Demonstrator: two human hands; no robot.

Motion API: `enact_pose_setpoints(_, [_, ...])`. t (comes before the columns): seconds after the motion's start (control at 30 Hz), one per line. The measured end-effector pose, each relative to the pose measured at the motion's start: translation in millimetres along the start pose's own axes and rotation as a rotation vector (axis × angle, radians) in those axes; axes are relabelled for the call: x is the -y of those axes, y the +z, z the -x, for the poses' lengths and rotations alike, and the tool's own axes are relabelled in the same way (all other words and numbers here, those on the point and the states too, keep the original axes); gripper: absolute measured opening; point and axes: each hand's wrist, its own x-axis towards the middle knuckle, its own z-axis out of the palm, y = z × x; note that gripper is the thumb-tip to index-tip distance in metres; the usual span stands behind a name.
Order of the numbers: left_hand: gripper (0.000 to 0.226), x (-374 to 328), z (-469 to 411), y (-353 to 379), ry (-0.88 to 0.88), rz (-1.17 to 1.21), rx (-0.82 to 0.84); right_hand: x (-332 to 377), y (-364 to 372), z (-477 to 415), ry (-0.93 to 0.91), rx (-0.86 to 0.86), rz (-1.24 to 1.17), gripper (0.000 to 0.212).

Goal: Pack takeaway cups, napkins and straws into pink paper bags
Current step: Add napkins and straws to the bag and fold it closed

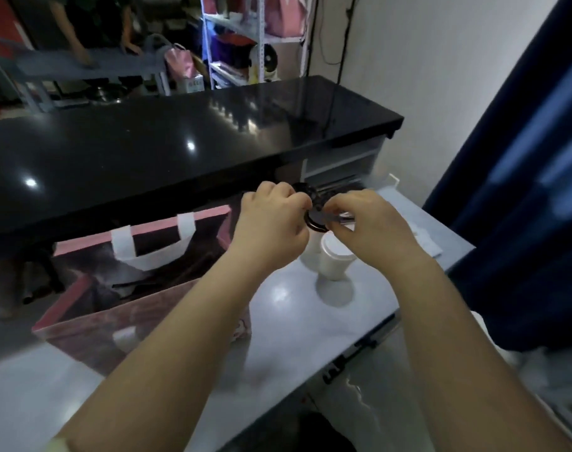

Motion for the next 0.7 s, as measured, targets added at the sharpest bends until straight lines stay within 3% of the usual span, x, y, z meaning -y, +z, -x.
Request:
enact_pose_setpoints(0.23, [0.039,-73.5,-50.7,68.9,0.034,-0.021,0.135,-98.2,-17.0,23.4,0.156,-0.001,0.021,0.022])
enact_pose_setpoints(0.4, [0.038,-120.9,-98.3,137.1,0.032,-0.039,0.216,-193.2,-19.8,23.1,0.247,0.097,0.016,0.022])
enact_pose_setpoints(0.7, [0.045,-178.5,-137.7,265.9,-0.195,0.041,0.458,-354.3,20.6,23.7,0.399,0.328,-0.117,0.02])
